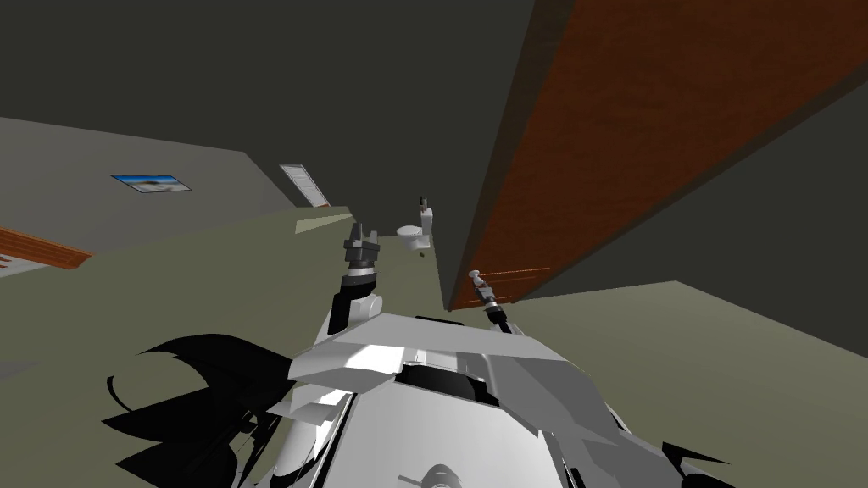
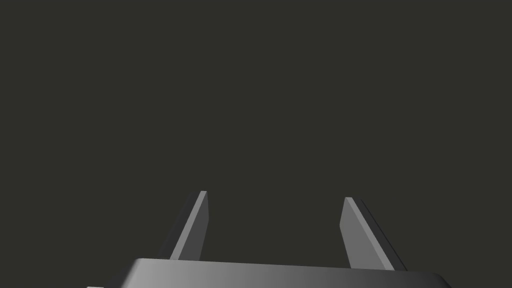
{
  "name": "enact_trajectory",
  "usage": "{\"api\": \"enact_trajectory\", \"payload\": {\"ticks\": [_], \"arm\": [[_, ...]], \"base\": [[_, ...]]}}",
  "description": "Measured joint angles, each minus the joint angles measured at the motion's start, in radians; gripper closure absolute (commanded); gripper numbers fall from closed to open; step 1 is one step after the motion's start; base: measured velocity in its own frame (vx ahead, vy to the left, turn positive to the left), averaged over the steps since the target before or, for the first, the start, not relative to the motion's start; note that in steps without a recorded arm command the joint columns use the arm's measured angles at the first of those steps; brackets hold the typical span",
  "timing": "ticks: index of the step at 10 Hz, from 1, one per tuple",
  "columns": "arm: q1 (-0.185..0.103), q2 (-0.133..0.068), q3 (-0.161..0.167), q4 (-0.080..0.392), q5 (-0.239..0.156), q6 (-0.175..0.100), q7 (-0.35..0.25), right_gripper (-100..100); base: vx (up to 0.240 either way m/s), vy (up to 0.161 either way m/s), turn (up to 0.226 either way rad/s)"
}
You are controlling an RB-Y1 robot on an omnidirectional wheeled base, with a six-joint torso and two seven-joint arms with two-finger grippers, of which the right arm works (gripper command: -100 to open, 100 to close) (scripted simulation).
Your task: Pull the door open
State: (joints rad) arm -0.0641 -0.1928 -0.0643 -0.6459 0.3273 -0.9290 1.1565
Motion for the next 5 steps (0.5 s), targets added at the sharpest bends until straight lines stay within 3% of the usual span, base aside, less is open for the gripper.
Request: {"api": "enact_trajectory", "payload": {"ticks": [5], "arm": [[0.000, 0.001, 0.000, 0.002, 0.000, 0.000, 0.001, 100]], "base": [[-0.009, 0.000, 0.013]]}}
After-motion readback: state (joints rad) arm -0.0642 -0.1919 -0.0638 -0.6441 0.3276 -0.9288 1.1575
